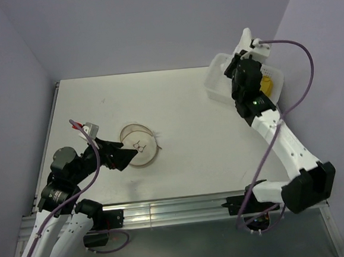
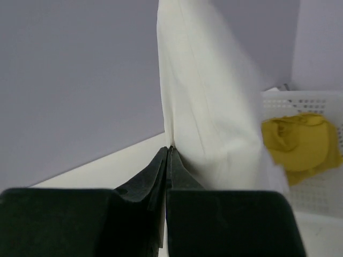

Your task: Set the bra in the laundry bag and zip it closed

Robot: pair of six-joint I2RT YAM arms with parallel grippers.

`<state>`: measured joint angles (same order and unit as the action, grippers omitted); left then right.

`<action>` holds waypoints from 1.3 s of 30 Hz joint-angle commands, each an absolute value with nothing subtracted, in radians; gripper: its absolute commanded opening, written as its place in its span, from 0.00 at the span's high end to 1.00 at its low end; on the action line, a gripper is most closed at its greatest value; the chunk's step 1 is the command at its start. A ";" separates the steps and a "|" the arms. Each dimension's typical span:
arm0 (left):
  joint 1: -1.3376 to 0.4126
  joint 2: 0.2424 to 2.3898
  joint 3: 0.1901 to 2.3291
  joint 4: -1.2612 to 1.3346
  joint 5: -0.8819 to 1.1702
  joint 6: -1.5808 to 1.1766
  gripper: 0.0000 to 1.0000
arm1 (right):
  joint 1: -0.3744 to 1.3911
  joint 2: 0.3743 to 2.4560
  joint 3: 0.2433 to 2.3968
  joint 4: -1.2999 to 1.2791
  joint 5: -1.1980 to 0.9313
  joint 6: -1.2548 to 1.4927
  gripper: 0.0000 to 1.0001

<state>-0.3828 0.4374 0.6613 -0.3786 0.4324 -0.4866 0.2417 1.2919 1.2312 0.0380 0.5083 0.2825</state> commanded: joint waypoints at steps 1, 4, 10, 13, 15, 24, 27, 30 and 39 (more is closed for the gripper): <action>-0.377 0.453 0.664 -0.334 0.469 -0.472 0.05 | 0.313 1.162 1.142 0.032 0.572 0.388 1.00; -0.377 0.460 0.660 -0.327 0.486 -0.485 0.05 | 0.362 1.037 0.980 0.025 0.525 0.484 1.00; -0.377 0.505 0.660 -0.298 0.515 -0.505 0.05 | 0.417 0.780 0.628 -0.024 0.404 0.653 1.00; -0.377 0.543 0.661 -0.269 0.537 -0.526 0.05 | 0.417 0.752 0.517 -0.154 0.315 0.725 0.94; -0.377 0.575 0.661 -0.243 0.546 -0.549 0.06 | 0.419 0.798 0.506 -0.230 0.327 0.749 0.68; -0.419 0.725 0.687 -0.172 0.522 -0.655 0.10 | 0.442 0.779 0.606 -0.158 0.264 0.588 0.32; -0.439 0.761 0.673 -0.134 0.480 -0.696 0.13 | 0.442 0.870 0.641 -0.166 0.229 0.538 0.38; -0.492 0.813 0.667 -0.077 0.381 -0.748 0.17 | 0.445 0.905 0.603 -0.126 0.215 0.557 0.58; -0.889 1.211 0.852 0.040 -0.277 -0.746 0.28 | 0.449 0.611 0.545 -0.100 0.256 0.566 0.63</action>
<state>-0.7918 1.1042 0.7403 -0.0460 0.0616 -0.7555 0.4412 0.7120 0.5472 -0.1444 0.2234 0.5812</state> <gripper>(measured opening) 0.729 0.368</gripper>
